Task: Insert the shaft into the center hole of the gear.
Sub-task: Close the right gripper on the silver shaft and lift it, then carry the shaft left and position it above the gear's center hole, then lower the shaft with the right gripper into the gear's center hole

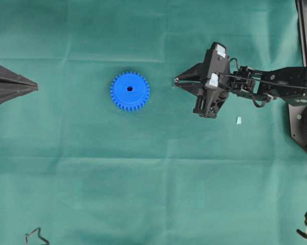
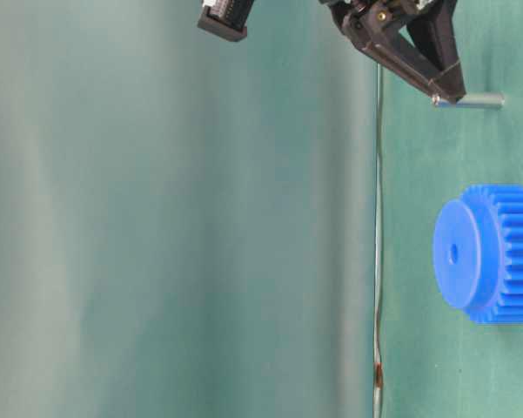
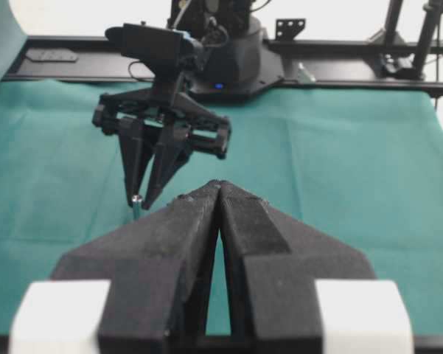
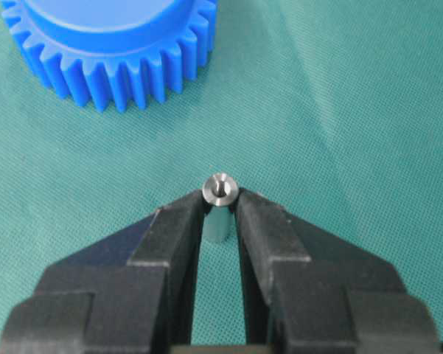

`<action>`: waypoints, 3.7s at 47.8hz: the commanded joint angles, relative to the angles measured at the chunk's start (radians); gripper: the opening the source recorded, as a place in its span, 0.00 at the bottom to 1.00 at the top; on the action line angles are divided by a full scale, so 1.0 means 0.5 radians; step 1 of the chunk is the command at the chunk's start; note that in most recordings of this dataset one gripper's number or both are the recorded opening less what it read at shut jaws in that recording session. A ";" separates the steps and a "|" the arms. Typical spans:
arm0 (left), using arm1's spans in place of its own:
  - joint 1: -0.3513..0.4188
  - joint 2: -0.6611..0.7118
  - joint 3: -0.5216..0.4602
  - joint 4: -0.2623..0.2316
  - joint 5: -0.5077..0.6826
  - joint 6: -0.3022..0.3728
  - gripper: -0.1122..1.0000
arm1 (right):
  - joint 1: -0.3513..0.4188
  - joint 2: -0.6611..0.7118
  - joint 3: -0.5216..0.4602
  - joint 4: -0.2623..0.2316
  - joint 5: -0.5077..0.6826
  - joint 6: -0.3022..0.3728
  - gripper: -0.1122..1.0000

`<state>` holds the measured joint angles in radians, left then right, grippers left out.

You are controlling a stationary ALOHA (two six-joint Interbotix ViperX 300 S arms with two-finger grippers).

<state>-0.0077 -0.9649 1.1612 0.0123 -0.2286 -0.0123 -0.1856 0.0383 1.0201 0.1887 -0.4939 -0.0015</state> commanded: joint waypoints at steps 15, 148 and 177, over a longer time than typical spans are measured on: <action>0.000 0.012 -0.046 0.006 -0.006 -0.006 0.10 | 0.003 -0.233 -0.049 0.000 0.101 -0.015 0.25; -0.003 0.018 -0.043 0.006 0.025 -0.040 0.10 | 0.092 0.120 -0.813 -0.095 0.540 -0.040 0.25; -0.003 0.018 -0.043 0.006 0.034 -0.037 0.10 | 0.114 0.288 -0.795 -0.064 0.417 -0.009 0.25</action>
<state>-0.0077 -0.9633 1.1612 0.0123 -0.2071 -0.0307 -0.1273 0.1994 0.6305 0.1519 -0.2761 -0.0092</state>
